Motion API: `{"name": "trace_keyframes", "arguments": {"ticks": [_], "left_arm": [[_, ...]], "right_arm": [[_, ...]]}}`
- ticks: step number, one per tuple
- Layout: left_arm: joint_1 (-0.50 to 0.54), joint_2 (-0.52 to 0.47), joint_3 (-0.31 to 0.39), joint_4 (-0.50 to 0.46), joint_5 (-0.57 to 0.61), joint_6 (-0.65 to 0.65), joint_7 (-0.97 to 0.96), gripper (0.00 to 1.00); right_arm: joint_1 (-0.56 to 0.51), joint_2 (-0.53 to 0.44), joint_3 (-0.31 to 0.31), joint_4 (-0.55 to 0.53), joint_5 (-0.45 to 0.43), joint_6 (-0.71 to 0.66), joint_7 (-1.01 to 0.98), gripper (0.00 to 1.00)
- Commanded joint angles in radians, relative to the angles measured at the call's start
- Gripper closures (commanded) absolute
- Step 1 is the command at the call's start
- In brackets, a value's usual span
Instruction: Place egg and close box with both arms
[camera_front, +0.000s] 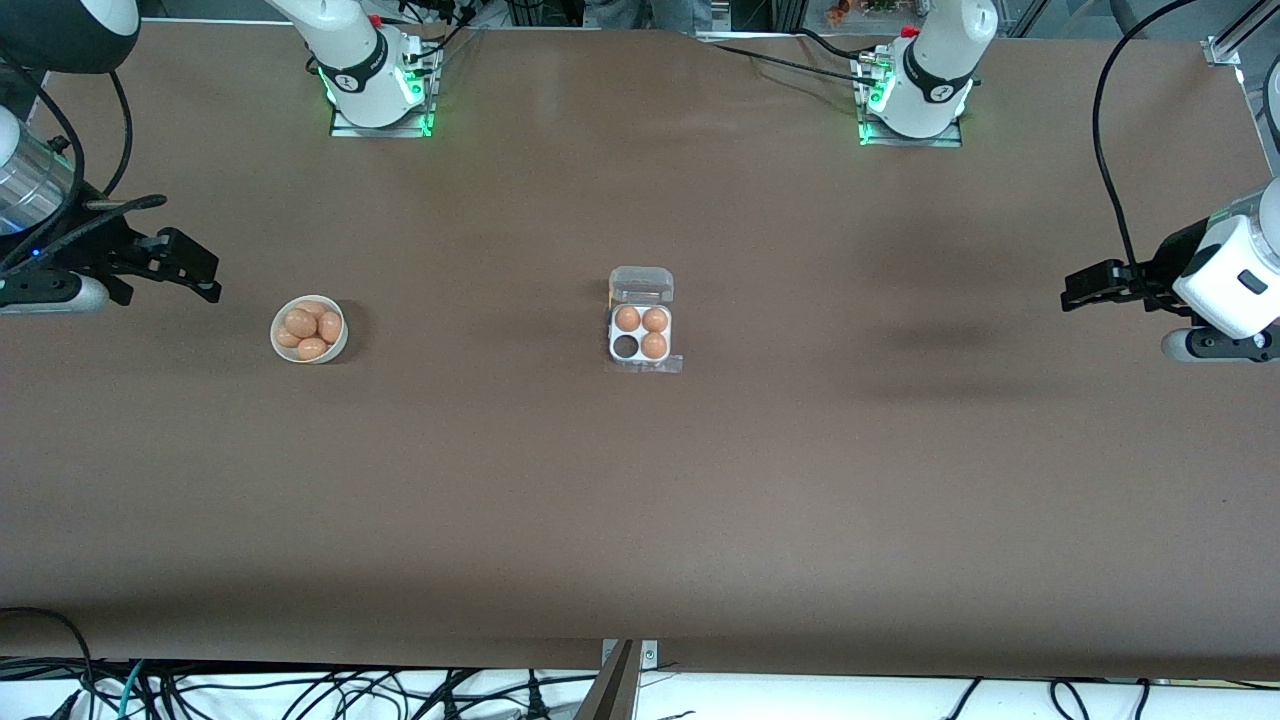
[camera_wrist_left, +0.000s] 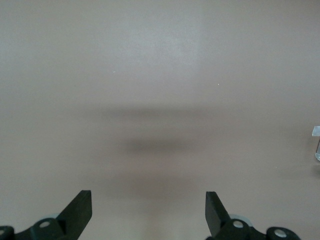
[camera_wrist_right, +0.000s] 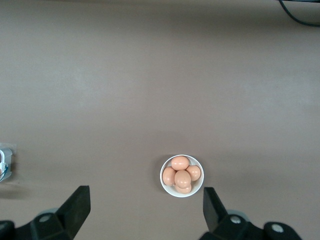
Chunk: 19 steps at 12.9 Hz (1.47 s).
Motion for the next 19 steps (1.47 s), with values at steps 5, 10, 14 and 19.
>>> {"name": "trace_keyframes", "arguments": {"ticks": [5, 10, 14, 19], "left_arm": [[0.0, 0.018, 0.004, 0.028, -0.015, -0.01, 0.02, 0.0], [0.0, 0.026, 0.004, 0.028, -0.011, -0.01, 0.02, 0.0], [0.003, 0.026, 0.007, 0.031, -0.007, -0.01, 0.019, 0.0], [0.004, 0.021, 0.001, 0.057, 0.035, -0.016, 0.015, 0.0]], "right_arm": [[0.001, 0.0, 0.002, 0.015, -0.006, -0.013, -0.004, 0.0], [0.001, 0.006, 0.002, 0.015, 0.002, -0.011, 0.006, 0.0], [0.001, 0.024, 0.002, -0.002, 0.002, -0.008, -0.003, 0.0], [0.008, 0.193, -0.002, -0.048, -0.01, 0.004, -0.067, 0.0]]}}
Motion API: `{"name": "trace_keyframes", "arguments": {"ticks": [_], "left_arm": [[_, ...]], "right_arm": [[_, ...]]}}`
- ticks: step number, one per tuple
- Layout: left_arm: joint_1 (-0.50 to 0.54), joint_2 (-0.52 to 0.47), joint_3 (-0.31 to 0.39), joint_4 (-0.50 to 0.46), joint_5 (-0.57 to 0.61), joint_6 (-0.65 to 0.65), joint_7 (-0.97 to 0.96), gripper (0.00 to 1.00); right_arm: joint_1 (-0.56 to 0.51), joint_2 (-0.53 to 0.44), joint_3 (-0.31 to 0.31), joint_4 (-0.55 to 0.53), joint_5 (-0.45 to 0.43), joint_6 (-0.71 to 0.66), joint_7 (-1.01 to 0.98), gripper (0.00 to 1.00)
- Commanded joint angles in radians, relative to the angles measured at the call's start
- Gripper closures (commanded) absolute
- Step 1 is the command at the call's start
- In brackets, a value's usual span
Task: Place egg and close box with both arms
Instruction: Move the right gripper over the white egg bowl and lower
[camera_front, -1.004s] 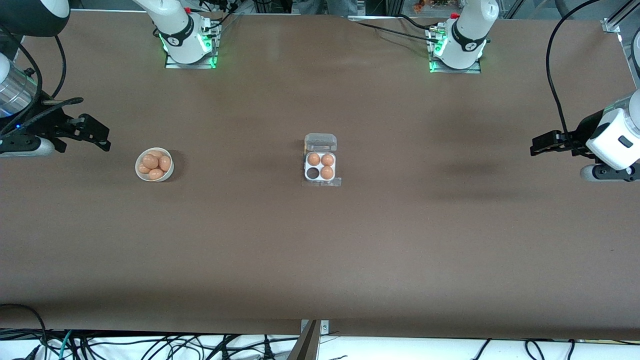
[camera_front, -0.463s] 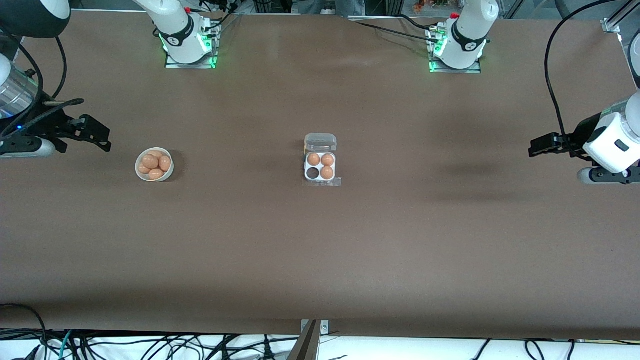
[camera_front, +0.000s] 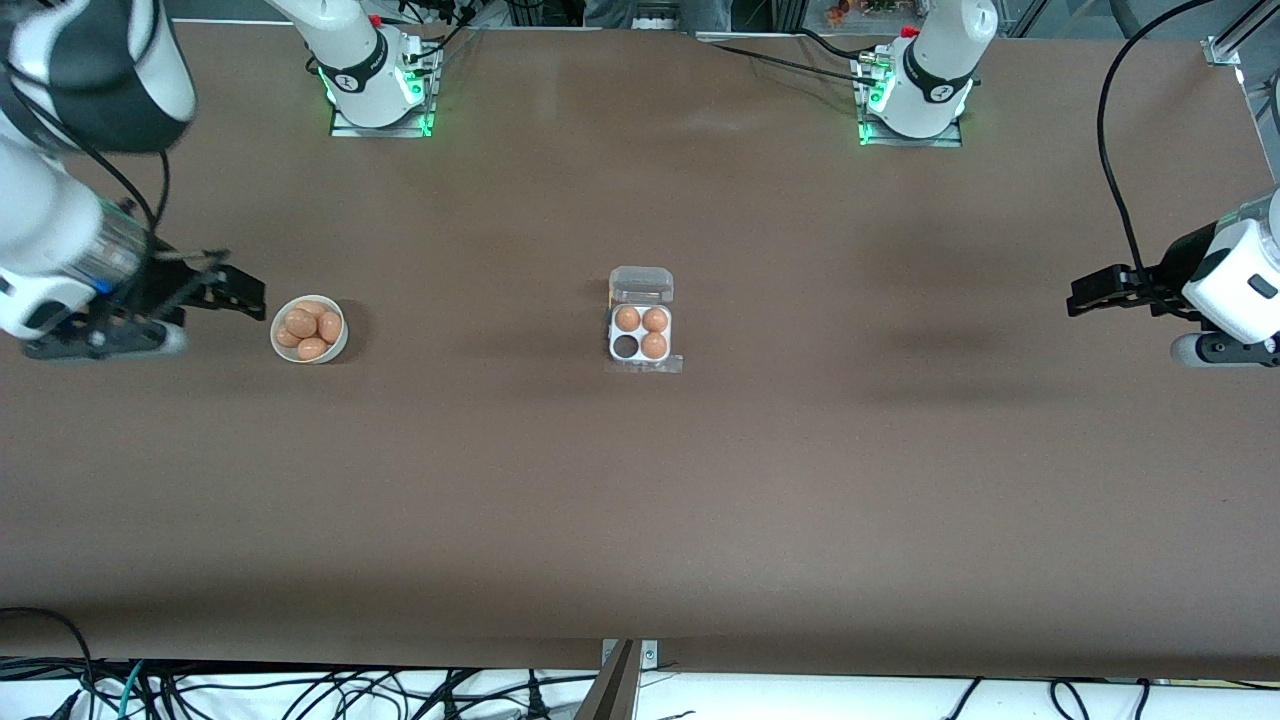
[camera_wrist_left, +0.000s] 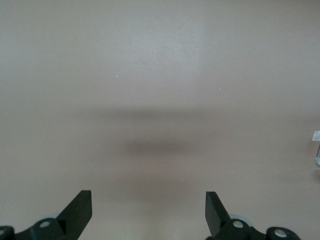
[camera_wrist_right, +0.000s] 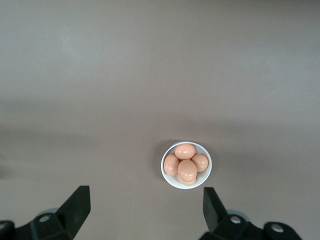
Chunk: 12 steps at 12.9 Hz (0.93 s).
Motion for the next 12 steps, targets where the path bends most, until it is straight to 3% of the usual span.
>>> {"name": "trace_keyframes", "arguments": {"ticks": [1, 7, 10, 12], "left_arm": [[0.0, 0.006, -0.004, 0.029, 0.034, -0.019, 0.015, 0.0], [0.0, 0.006, -0.003, 0.029, 0.031, -0.019, 0.015, 0.0], [0.0, 0.007, -0.006, 0.029, 0.031, -0.019, 0.017, 0.0], [0.0, 0.007, -0.006, 0.027, 0.03, -0.019, 0.017, 0.0]], "right_arm": [[-0.007, 0.058, -0.011, -0.062, -0.013, 0.071, -0.018, 0.0], [-0.007, -0.071, -0.036, -0.524, -0.016, 0.553, -0.03, 0.0], [-0.007, -0.088, -0.056, -0.685, -0.026, 0.768, -0.056, 0.0], [-0.009, -0.086, -0.077, -0.717, -0.026, 0.8, -0.097, 0.0]]}}
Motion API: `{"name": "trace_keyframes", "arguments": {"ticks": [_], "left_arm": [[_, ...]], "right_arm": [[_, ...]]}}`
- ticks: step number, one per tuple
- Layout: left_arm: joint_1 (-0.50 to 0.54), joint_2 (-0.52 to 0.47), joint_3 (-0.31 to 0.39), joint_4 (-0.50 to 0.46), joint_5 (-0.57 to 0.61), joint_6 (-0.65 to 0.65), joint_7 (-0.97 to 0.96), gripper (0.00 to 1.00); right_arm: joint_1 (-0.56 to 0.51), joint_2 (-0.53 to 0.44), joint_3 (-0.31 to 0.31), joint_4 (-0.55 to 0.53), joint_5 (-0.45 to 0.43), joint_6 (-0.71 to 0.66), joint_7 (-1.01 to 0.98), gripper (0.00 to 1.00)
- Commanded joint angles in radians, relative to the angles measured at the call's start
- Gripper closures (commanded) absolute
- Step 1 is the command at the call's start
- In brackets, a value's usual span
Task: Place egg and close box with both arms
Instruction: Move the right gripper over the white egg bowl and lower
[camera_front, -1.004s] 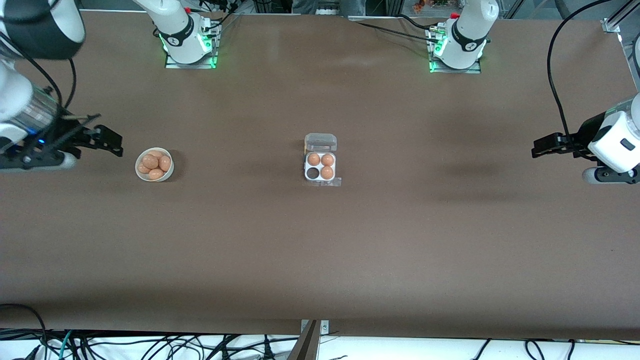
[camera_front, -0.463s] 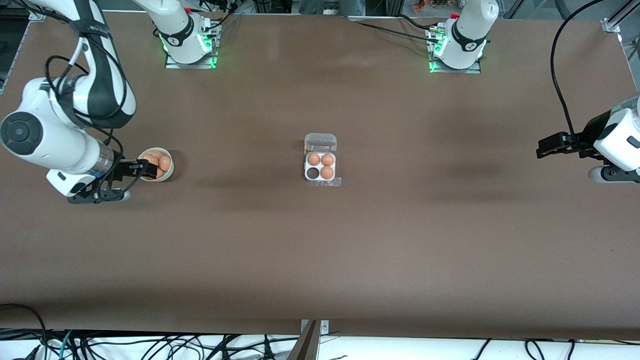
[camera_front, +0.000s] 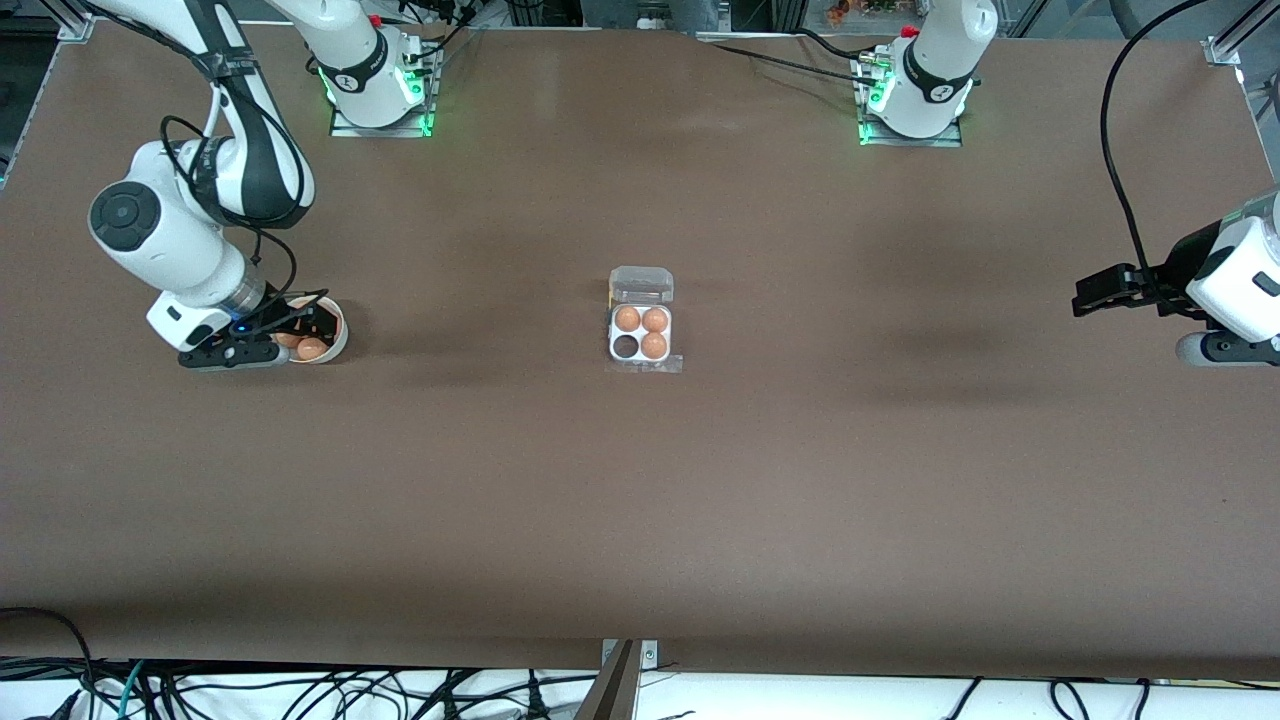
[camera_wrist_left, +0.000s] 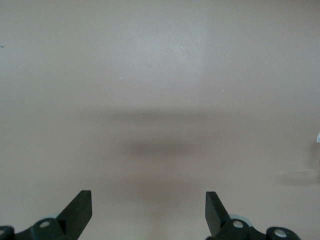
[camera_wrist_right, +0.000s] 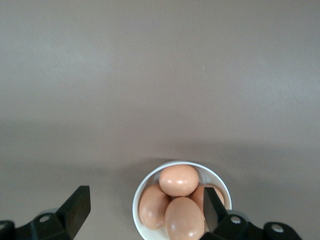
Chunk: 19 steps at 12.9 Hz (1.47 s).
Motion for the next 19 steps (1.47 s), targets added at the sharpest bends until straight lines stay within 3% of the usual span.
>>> {"name": "trace_keyframes", "arguments": {"ticks": [1, 5, 16, 18, 19], "left_arm": [[0.001, 0.008, -0.004, 0.024, 0.018, -0.018, 0.017, 0.0], [0.001, 0.011, -0.004, 0.024, 0.018, -0.018, 0.019, 0.0], [-0.001, 0.026, -0.004, 0.024, 0.016, -0.014, 0.019, 0.0], [-0.001, 0.026, -0.004, 0.026, 0.016, -0.014, 0.019, 0.0], [-0.003, 0.026, -0.004, 0.024, 0.018, -0.014, 0.019, 0.0]], "right_arm": [[-0.001, -0.046, -0.031, -0.086, -0.013, 0.074, -0.069, 0.0], [-0.001, -0.023, -0.06, -0.164, -0.013, 0.197, -0.103, 0.0], [-0.003, -0.011, -0.094, -0.196, -0.011, 0.223, -0.154, 0.0], [-0.001, -0.009, -0.094, -0.196, -0.011, 0.225, -0.154, 0.01], [-0.001, -0.009, -0.094, -0.196, -0.011, 0.223, -0.154, 0.08]]}}
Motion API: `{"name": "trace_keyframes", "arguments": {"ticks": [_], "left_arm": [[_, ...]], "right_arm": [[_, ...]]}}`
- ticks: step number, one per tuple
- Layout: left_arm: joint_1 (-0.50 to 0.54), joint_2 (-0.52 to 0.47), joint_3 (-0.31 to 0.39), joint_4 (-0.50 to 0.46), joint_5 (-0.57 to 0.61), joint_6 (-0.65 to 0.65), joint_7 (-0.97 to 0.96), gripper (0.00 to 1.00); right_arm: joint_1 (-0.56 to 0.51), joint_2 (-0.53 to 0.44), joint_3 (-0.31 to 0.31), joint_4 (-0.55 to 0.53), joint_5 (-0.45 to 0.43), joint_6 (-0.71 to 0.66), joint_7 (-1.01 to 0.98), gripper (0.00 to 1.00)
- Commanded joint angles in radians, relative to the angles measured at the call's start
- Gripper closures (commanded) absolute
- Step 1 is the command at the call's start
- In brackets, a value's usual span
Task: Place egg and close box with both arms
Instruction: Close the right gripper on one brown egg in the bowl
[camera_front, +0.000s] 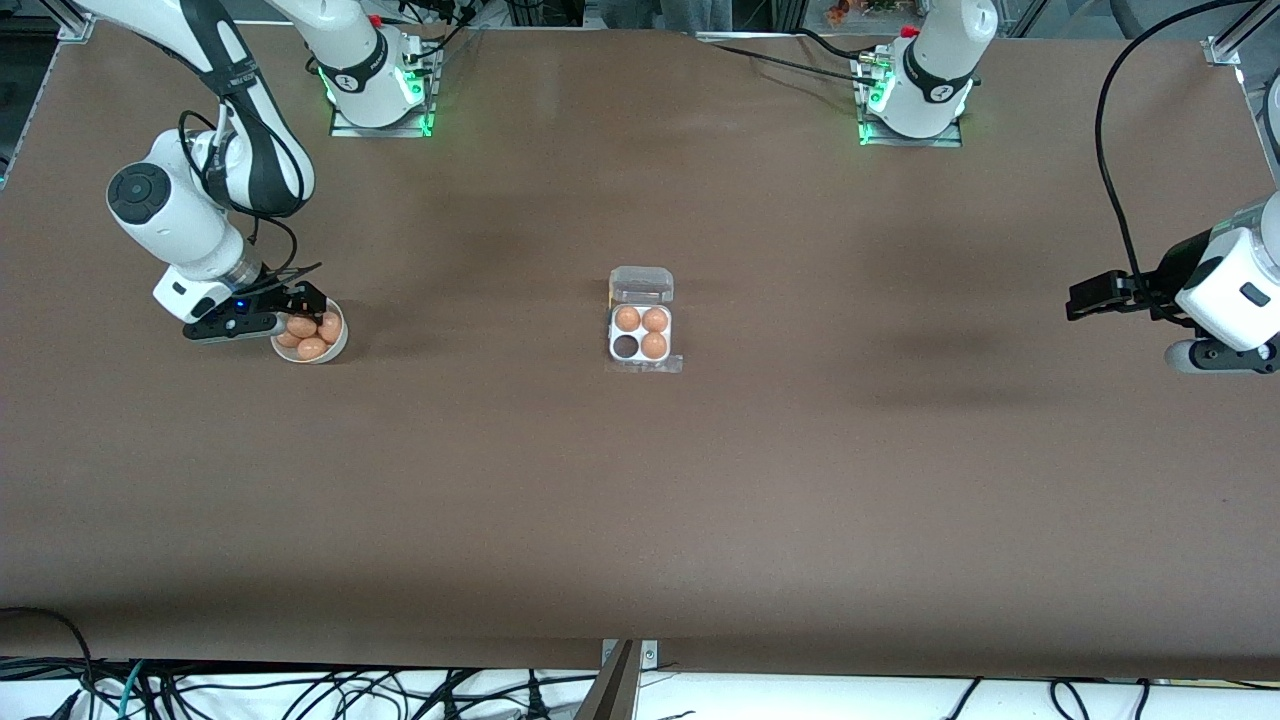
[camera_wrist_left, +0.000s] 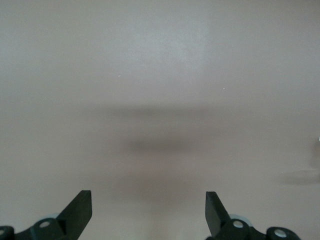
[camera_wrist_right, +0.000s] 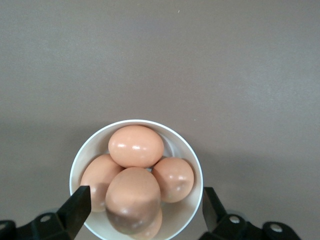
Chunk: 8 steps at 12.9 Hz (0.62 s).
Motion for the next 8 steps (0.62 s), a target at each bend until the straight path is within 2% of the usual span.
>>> {"name": "trace_keyframes", "arguments": {"ticks": [1, 4, 6, 8], "left_arm": [[0.0, 0.007, -0.003, 0.024, 0.016, -0.013, 0.02, 0.0], [0.0, 0.009, -0.003, 0.024, 0.015, -0.013, 0.02, 0.0], [0.0, 0.009, -0.003, 0.026, 0.015, -0.013, 0.019, 0.0], [0.0, 0.007, -0.003, 0.026, 0.015, -0.013, 0.019, 0.0]], "right_arm": [[-0.001, -0.011, -0.003, -0.021, -0.011, 0.023, -0.011, 0.08], [-0.001, -0.008, -0.001, -0.021, -0.011, 0.02, -0.01, 0.17], [-0.001, -0.007, -0.001, -0.021, -0.011, 0.018, -0.005, 0.17], [-0.001, -0.007, 0.0, -0.021, -0.009, 0.017, 0.001, 0.25]]}}
